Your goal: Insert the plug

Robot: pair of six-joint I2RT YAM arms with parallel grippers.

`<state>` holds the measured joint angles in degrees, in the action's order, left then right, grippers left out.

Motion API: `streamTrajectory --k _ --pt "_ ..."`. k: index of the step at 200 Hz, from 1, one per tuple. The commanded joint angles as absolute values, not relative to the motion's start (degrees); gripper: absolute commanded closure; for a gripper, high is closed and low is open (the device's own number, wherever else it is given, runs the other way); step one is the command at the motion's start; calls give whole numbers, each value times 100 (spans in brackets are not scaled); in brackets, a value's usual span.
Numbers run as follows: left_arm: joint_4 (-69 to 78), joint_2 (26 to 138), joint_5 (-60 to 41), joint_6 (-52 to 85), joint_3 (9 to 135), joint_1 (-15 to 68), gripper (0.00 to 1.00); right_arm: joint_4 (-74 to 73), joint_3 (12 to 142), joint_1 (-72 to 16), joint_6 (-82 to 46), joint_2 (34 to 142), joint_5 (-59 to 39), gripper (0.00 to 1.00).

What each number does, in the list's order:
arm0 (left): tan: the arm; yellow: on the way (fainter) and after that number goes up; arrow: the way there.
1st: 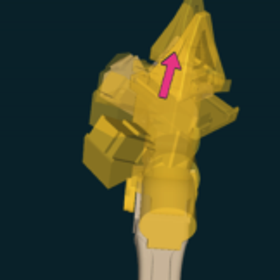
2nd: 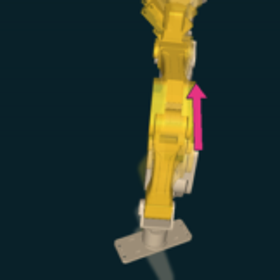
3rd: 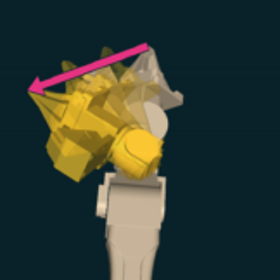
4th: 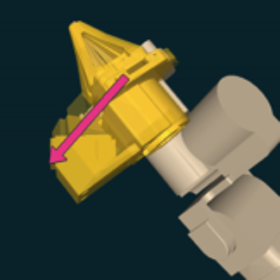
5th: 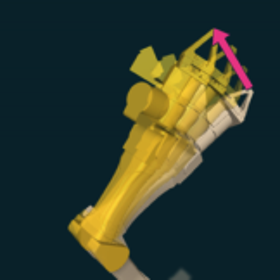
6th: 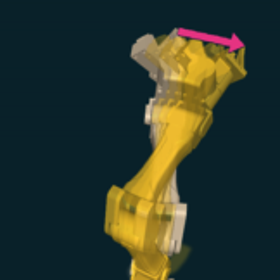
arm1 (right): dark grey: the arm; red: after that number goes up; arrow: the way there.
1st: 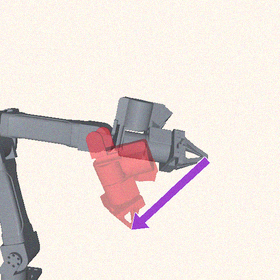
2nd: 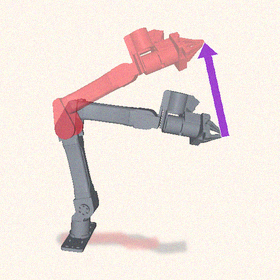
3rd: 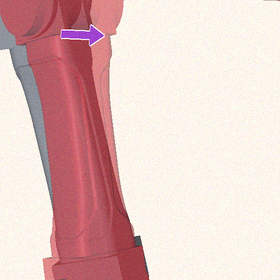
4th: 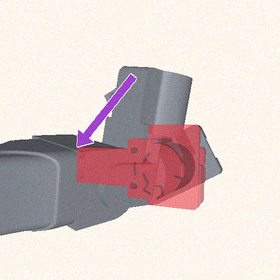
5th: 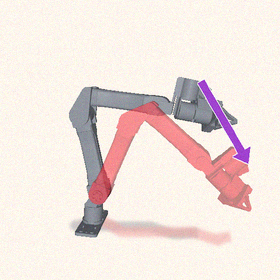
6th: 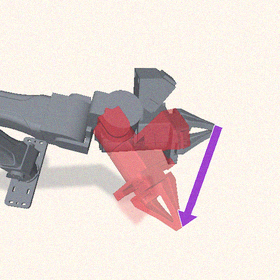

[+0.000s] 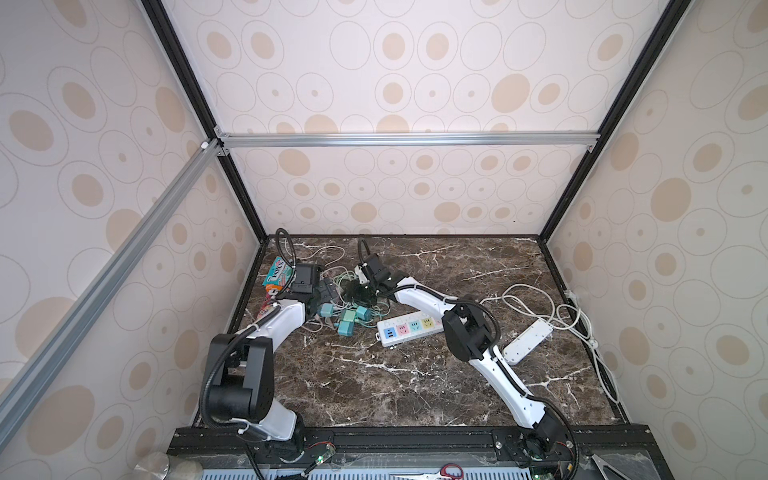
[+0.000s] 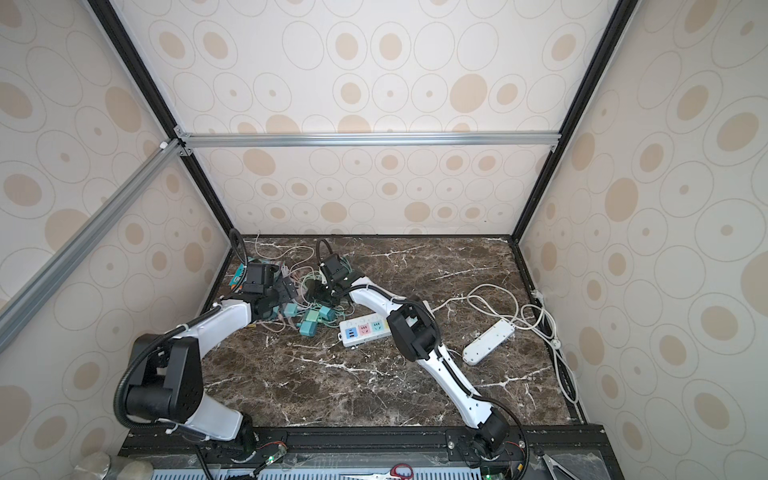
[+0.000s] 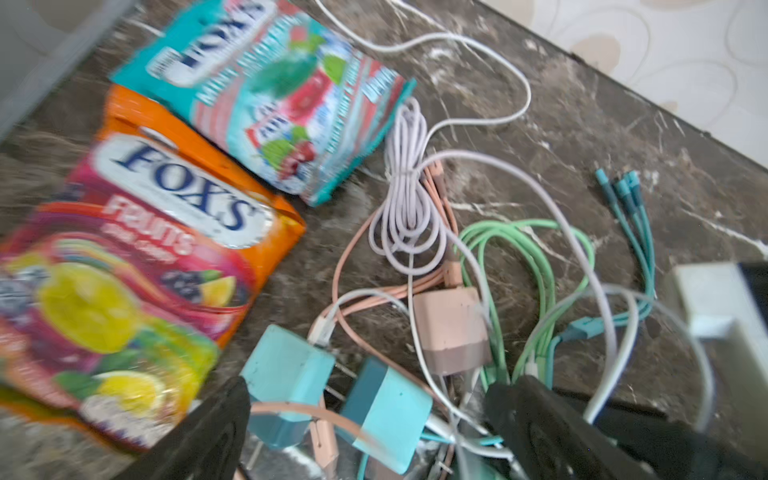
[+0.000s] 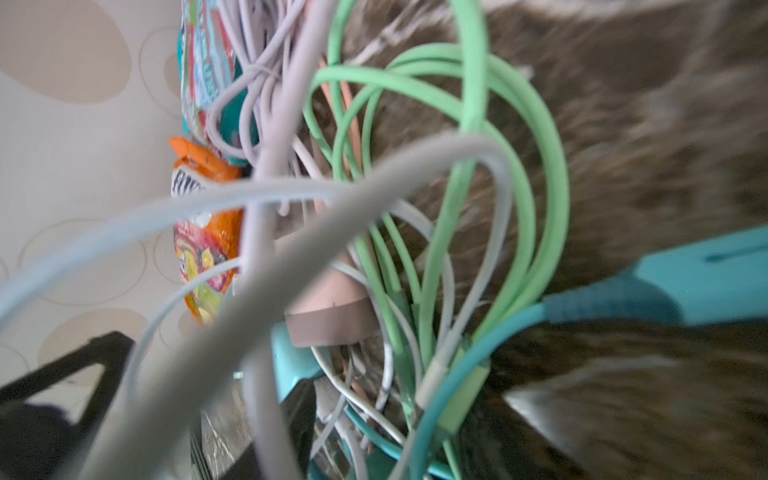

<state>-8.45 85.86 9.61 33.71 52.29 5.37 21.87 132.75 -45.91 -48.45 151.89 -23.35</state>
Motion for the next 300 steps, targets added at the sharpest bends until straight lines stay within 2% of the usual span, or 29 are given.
streamTrajectory --k 1,38,91,112,122,155,173,189,215,238,272,300 --pt "-1514 8254 1859 3176 5198 455 2 2774 13468 -4957 -4666 15466 -2525 45" --pt "-1668 8034 1911 3196 5154 453 2 2573 13211 -5178 -3899 14957 -2773 40" --pt "-1711 7973 1611 3246 5210 789 2 2522 11311 -4863 -1923 12996 -2034 22" --pt "-1767 7931 1602 3335 5214 1038 1 2780 10448 -4511 -665 12208 -2035 11" --pt "-1783 7930 1591 3363 5205 1156 2 3078 10116 -4338 124 11902 -1934 0" --pt "-1623 7863 1381 3436 5038 1291 2 3954 9194 -3848 2976 11262 -1888 0" --pt "-1443 7796 1221 3454 4917 1291 1 4356 8927 -3806 4516 11230 -1681 0" --pt "-1387 7785 1208 3471 4867 1281 2 4658 8993 -3806 5367 11405 -1457 1" --pt "-1457 7848 1255 3446 4878 1288 2 5429 9651 -3806 6158 11894 -1451 2" --pt "-1449 7857 1283 3443 4827 1274 2 5520 9984 -3806 6447 12133 -1608 1" --pt "-1449 7860 1309 3419 4772 1288 2 5222 9970 -3848 6780 12294 -1185 1" --pt "-1455 7852 1349 3389 4764 1281 2 5313 9893 -3852 6936 12296 -1211 1"
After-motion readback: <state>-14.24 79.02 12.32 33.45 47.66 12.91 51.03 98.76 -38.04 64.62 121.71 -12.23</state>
